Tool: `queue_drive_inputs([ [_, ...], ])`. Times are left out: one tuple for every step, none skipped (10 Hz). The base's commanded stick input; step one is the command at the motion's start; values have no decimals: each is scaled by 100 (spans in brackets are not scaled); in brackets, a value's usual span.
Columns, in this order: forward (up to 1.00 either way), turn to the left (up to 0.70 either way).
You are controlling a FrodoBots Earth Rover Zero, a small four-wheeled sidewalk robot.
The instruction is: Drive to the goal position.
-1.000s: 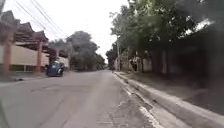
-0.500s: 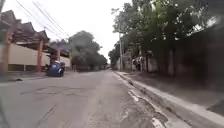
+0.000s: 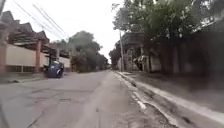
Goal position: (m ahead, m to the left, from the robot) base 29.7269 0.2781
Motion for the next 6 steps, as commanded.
queue_drive_inputs([
  [70, -21],
  [70, -35],
  [70, -35],
  [70, -16],
  [70, 0],
  [70, 0],
])
